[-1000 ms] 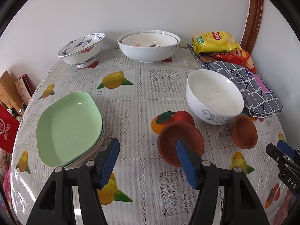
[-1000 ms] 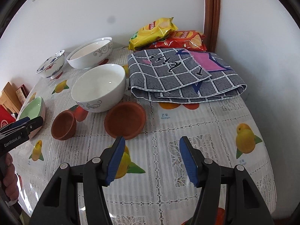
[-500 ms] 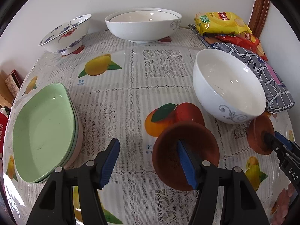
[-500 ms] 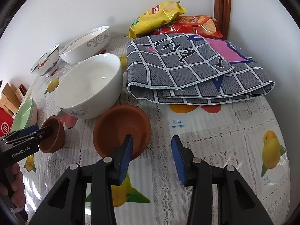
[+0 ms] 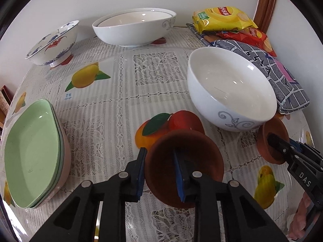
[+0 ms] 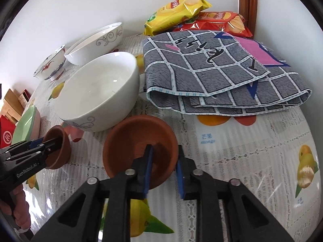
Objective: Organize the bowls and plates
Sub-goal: 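Grasp one terracotta bowl rim with the left tool while the right tool grasps another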
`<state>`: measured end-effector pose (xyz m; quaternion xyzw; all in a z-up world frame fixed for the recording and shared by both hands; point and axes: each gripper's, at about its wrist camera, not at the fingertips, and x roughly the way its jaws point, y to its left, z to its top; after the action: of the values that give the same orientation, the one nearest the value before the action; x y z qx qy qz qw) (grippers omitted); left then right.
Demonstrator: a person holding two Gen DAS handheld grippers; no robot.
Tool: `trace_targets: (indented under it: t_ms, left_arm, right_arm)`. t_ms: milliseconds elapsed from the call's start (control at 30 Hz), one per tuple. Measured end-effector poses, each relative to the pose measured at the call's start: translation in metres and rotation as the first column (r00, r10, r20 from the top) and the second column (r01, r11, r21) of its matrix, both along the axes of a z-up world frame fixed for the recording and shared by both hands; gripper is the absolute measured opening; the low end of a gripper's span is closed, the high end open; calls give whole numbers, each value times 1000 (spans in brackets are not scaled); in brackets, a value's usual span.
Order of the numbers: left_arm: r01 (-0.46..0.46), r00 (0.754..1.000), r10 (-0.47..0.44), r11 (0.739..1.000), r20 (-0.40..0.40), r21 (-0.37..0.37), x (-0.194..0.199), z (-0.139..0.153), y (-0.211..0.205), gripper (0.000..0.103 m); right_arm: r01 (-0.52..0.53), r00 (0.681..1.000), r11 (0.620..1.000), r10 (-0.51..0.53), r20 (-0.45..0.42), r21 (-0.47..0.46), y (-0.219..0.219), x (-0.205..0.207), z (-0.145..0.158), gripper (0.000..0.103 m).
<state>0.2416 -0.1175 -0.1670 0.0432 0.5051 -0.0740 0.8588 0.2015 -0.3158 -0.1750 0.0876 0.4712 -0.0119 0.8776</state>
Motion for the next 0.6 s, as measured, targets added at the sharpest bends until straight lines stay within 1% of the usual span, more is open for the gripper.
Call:
trace_targets:
  t_ms: [67, 100, 167, 267, 467, 600]
  left_arm:
    - [-2, 1000, 2, 1000, 3, -12, -1, 2, 2, 14]
    - [-1, 1000, 1, 1000, 3, -29, -1, 3, 4, 13]
    - [2, 1000, -2, 999, 1, -46, -1, 6, 6, 10]
    - [4, 1000, -4, 1000, 10, -30, -3, 9, 6, 9]
    - [7, 1000, -6, 999, 24, -42, -14, 20, 11, 8]
    - [6, 999, -4, 999, 41, -51, -21, 32, 16, 9]
  right_arm:
    - [2, 1000, 1000, -2, 8, -2, 1, -1, 1, 16]
    - [3, 1000, 1000, -3, 12, 4, 1, -3, 1, 13]
    - [6, 1000, 1000, -6, 24, 28, 0, -5, 4, 10]
    - [5, 999, 1000, -6, 33, 28, 3, -9, 9, 9]
    - [9, 999, 1000, -9, 54, 2, 10, -21, 23, 9]
    - [15, 997, 1000, -15, 73, -1, 11, -27, 37, 9]
